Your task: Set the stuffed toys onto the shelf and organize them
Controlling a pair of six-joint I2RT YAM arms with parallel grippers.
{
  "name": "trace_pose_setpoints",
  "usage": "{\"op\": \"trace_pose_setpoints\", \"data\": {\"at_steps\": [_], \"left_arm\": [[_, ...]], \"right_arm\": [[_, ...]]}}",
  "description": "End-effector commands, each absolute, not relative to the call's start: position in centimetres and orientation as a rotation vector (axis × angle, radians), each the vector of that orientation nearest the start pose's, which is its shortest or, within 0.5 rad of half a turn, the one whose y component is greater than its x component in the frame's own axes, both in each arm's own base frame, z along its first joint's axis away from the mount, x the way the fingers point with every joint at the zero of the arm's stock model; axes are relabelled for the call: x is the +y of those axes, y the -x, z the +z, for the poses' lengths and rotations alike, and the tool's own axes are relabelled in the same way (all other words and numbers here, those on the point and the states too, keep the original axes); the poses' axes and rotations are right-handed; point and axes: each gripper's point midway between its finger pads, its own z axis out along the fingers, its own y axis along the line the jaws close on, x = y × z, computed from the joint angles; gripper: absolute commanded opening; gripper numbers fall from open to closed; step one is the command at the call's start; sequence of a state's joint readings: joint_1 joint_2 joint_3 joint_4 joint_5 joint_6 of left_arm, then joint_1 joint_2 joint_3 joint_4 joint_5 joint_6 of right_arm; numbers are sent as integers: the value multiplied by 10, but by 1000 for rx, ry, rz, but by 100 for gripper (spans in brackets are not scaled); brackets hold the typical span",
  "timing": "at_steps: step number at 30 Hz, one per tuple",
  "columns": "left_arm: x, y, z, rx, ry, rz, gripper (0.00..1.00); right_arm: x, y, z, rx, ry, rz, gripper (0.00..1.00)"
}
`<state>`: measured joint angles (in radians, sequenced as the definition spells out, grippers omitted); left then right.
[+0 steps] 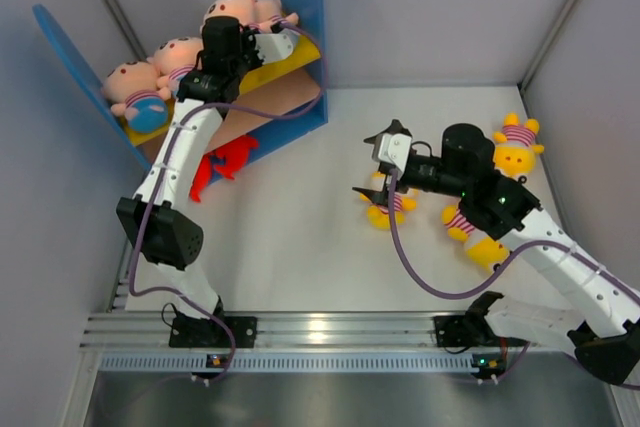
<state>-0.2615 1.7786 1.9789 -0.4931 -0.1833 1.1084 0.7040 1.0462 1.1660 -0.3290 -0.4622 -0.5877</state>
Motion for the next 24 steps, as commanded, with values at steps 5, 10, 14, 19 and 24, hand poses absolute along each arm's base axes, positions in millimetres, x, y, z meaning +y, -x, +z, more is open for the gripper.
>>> {"op": "trace_pose_setpoints", "data": {"at_steps": [5, 10, 14, 19, 24], "left_arm": [[-65, -534, 432, 1456, -1058, 788, 0], [-59, -531, 407, 1519, -1076, 801, 0], [-59, -526, 380, 1574, -1085, 743, 0], [-58, -530, 368, 1598, -1066, 669, 0], [-54, -532, 372, 1597, -1043, 652, 0]], "right_arm": [[269, -223, 367, 1121, 1290, 511, 95], [269, -220, 370, 1102, 1294, 516, 95], [271, -219, 371, 1091, 1296, 529, 96], [273, -217, 368, 1103, 1304, 555, 96], [271, -216, 367, 1110, 1301, 549, 96]]}}
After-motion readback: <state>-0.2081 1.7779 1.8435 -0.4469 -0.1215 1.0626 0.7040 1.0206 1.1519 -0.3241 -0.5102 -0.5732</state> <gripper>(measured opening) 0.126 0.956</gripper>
